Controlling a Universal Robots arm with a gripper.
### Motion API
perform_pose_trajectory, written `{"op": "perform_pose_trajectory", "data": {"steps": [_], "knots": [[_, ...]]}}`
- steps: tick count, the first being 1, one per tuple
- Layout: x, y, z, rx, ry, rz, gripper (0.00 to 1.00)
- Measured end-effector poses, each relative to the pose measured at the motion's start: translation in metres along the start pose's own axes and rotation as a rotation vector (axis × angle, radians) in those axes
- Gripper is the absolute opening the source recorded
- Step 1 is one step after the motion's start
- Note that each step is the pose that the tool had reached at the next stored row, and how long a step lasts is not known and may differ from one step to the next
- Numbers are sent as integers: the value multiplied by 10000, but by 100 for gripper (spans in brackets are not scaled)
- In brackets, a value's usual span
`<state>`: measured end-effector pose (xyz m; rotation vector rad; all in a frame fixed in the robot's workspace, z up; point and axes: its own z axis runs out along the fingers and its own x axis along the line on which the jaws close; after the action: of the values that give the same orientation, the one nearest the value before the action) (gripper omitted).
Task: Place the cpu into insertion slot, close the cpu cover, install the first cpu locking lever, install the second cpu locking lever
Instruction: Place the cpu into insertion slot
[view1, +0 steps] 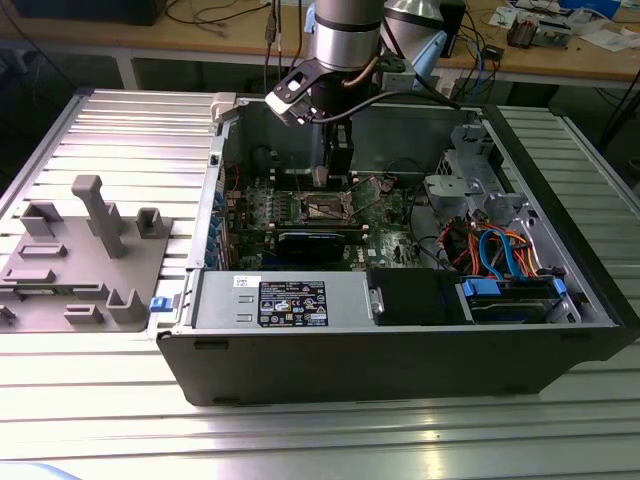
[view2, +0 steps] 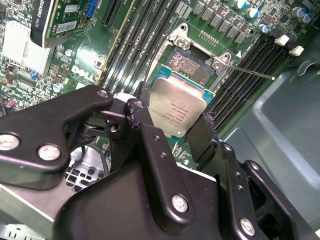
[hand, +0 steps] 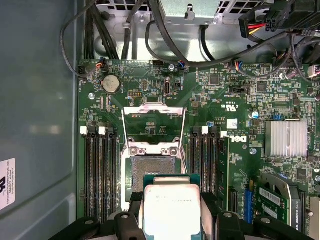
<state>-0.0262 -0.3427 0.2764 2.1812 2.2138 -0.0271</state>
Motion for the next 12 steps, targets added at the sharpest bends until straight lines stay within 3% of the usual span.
{"op": "perform_pose_trajectory", "data": {"steps": [8, 12], "knots": [[1, 0, 7, -9, -21, -1, 54], [5, -1, 100, -22, -23, 1, 54]]}}
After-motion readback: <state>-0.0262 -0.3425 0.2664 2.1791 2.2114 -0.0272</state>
